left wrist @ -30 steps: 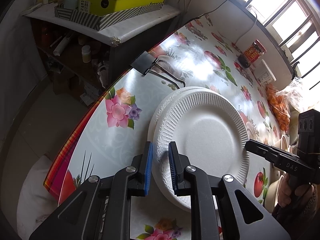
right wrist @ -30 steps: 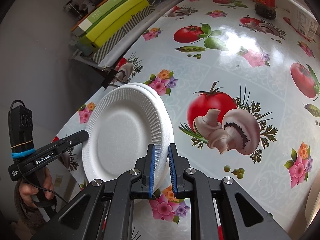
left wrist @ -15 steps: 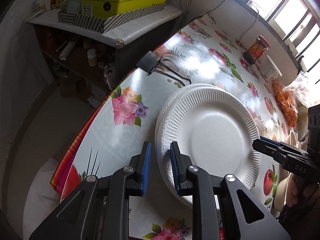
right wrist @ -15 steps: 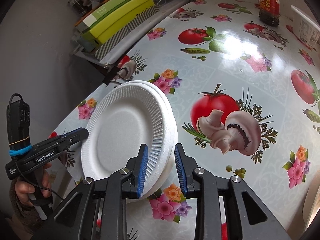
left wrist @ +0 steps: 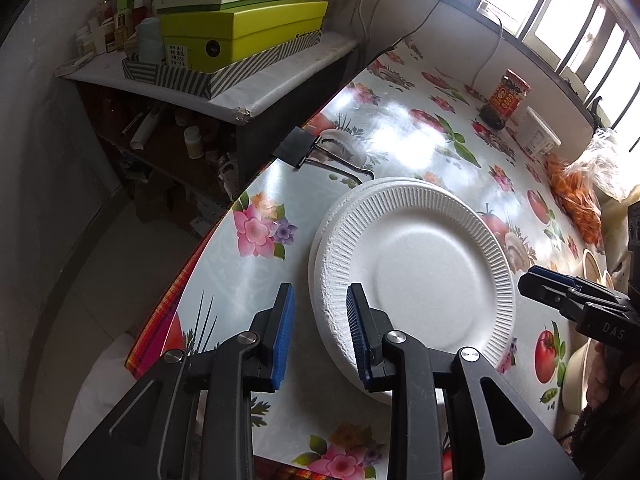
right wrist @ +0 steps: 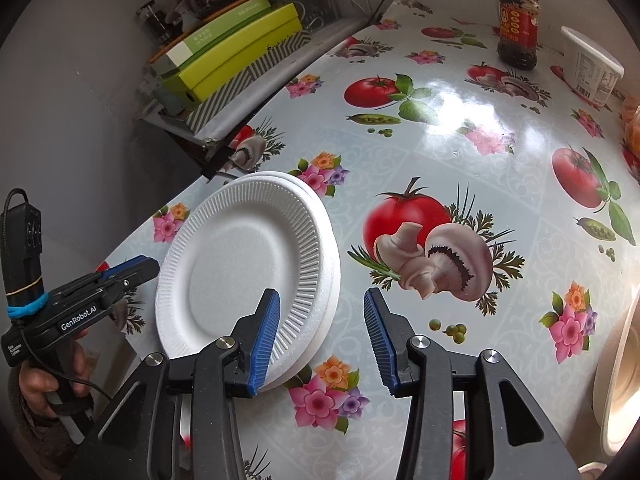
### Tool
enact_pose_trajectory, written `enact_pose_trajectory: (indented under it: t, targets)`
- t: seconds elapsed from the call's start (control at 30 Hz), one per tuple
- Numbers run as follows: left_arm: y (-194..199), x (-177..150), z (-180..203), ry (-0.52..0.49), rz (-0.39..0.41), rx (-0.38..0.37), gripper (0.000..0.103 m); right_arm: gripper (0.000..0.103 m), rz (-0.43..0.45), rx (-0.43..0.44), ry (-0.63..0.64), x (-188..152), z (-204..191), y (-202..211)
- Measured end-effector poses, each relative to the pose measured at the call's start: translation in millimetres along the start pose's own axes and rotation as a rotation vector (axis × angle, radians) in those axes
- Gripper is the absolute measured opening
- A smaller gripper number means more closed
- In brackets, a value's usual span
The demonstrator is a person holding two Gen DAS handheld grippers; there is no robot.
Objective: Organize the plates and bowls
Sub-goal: 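Move the right tool toward the beige paper bowls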
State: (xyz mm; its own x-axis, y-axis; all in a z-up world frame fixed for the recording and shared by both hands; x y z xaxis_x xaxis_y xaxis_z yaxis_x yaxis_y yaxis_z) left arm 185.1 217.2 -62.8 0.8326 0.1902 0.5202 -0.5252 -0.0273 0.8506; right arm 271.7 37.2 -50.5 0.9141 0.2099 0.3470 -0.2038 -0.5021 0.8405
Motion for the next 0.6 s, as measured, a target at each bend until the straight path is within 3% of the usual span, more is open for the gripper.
enact_pose_trajectory:
  t: [0.07, 0.17, 0.4, 0.6]
  targets:
    - [7, 2, 6, -0.021, 0.019, 0.005, 0.029, 0.046, 0.018, -0.003, -0.003, -1, 2, 6]
    - [18, 4, 15, -0.04, 0.046, 0.008, 0.046, 0.048, 0.04, -0.002, -0.016, -4, 6, 17]
    - [41, 9, 32, -0.115, 0.11, 0.057, 0.047, 0.049, 0.108, -0.015, -0.026, -9, 13, 43]
    - [52, 9, 66, -0.167, 0.141, -0.004, 0.047, 0.05, 0.175, -0.027, -0.033, -19, 22, 70]
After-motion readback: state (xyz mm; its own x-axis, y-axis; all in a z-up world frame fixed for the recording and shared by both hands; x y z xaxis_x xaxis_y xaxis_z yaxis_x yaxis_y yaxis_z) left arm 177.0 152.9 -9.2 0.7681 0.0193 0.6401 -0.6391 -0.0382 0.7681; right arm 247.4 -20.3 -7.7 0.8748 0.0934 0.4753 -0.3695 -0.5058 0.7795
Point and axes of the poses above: each gripper's, at about its wrist camera, not at the fingertips, and y roughly against the way its jaws point, z to its right, x to its top, the point moved 9 cm from there along -y, roughly the way its jaws point, and after that the axes turned 13 degrees about -y, right-handed, at the moved point
